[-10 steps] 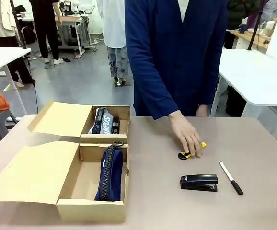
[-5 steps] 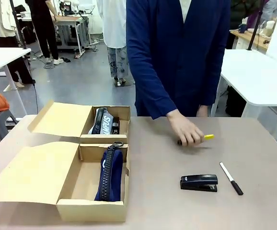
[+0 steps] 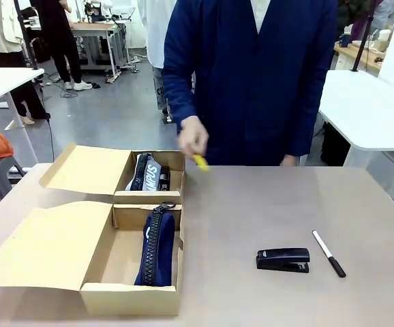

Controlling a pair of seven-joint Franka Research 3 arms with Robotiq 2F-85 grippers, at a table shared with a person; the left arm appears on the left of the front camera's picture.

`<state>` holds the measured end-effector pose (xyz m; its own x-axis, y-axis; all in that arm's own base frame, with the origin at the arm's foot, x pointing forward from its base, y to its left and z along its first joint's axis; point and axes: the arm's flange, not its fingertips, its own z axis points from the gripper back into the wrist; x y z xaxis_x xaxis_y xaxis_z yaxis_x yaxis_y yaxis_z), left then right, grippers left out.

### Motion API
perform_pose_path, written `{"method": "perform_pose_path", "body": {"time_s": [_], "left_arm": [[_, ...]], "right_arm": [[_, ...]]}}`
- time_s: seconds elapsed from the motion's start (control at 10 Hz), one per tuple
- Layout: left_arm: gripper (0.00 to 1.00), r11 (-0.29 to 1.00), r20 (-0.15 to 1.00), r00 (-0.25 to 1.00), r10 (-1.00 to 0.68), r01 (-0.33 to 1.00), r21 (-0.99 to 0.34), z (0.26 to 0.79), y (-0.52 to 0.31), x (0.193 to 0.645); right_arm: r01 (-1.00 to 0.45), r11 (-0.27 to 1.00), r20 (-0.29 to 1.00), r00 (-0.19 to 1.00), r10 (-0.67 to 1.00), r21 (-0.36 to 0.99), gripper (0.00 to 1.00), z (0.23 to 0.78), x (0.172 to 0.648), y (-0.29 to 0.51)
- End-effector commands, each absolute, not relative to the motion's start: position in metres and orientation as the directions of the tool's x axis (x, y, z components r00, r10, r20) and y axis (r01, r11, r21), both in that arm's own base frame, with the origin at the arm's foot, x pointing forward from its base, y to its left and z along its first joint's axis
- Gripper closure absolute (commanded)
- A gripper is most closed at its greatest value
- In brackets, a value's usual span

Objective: Place items inside the box.
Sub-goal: Pick up a Pencil pouch or Stapler and place it inside the Mailer Box closest to the robot.

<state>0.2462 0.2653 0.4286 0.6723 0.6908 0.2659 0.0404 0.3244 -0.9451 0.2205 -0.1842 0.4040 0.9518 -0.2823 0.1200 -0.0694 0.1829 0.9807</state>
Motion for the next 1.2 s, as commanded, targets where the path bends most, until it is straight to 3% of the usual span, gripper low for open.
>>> {"method": "perform_pose_path", "body": {"time_s": [0.0,1.1], "left_arm": [[0.00,0.322,0.283,0.663,0.693,0.067,-0.944,0.4292,0.2652,0.2469],[0.00,0.322,0.283,0.663,0.693,0.067,-0.944,0.4292,0.2652,0.2469]], "right_arm": [[-0.050,0.171,0.100,0.950,-0.295,0.984,0.00,0.4091,0.2219,-0.1817],[-0.063,0.187,0.115,0.954,-0.278,0.980,0.00,0.4048,0.2215,-0.1819]]}}
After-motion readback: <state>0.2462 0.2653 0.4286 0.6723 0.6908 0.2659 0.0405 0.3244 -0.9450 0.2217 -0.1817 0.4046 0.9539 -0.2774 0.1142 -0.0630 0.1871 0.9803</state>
